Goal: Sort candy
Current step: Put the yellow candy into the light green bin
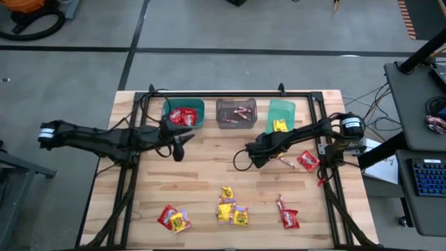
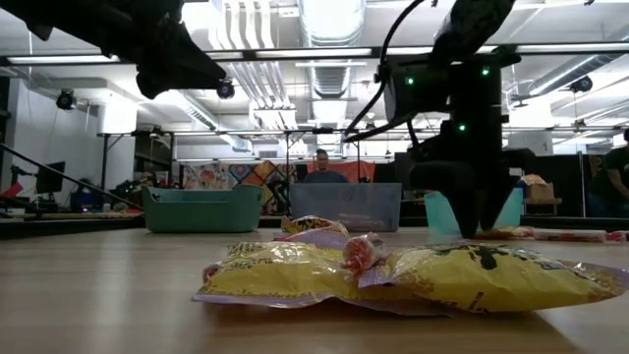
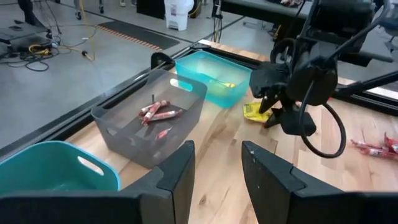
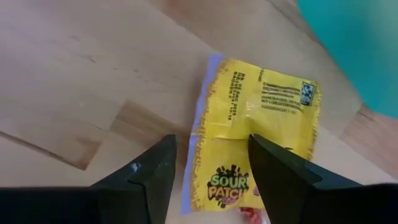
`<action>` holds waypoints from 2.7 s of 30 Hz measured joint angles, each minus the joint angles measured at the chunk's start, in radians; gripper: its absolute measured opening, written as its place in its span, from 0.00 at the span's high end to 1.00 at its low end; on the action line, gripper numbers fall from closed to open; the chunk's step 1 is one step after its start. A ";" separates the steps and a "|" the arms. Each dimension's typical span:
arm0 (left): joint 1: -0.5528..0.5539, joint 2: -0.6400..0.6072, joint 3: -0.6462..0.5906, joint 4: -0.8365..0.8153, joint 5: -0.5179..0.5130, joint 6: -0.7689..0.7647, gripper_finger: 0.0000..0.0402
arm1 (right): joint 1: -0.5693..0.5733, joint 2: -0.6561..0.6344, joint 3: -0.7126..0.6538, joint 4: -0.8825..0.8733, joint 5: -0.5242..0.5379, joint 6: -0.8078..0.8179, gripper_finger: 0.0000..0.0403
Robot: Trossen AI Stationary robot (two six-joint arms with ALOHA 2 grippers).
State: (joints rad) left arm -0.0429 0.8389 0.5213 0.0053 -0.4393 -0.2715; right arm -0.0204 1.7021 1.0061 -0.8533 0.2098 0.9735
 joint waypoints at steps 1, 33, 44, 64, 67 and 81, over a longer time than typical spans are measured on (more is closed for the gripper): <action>0.000 0.007 0.000 0.006 0.000 0.002 0.71 | -0.002 0.009 0.002 0.000 0.001 -0.002 0.55; 0.000 0.469 0.000 0.425 0.391 0.181 0.68 | 0.055 -0.161 -0.006 0.685 -0.245 -0.522 0.98; -0.032 0.726 0.000 0.468 0.561 0.283 0.71 | 0.163 -0.079 -0.057 0.691 -0.138 -0.826 0.98; -0.042 1.001 0.002 0.782 0.478 0.189 0.90 | 0.205 0.005 -0.069 0.805 -0.161 -0.723 0.70; -0.042 1.016 0.002 0.790 0.476 0.180 0.90 | 0.175 0.008 -0.071 0.806 -0.152 -0.595 0.58; -0.042 1.109 0.009 0.910 0.474 0.154 0.90 | 0.151 0.039 -0.073 0.896 -0.157 -0.415 0.38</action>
State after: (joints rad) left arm -0.0853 1.9478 0.5304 0.9154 0.0345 -0.1179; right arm 0.1303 1.7409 0.9336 0.0431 0.0528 0.5588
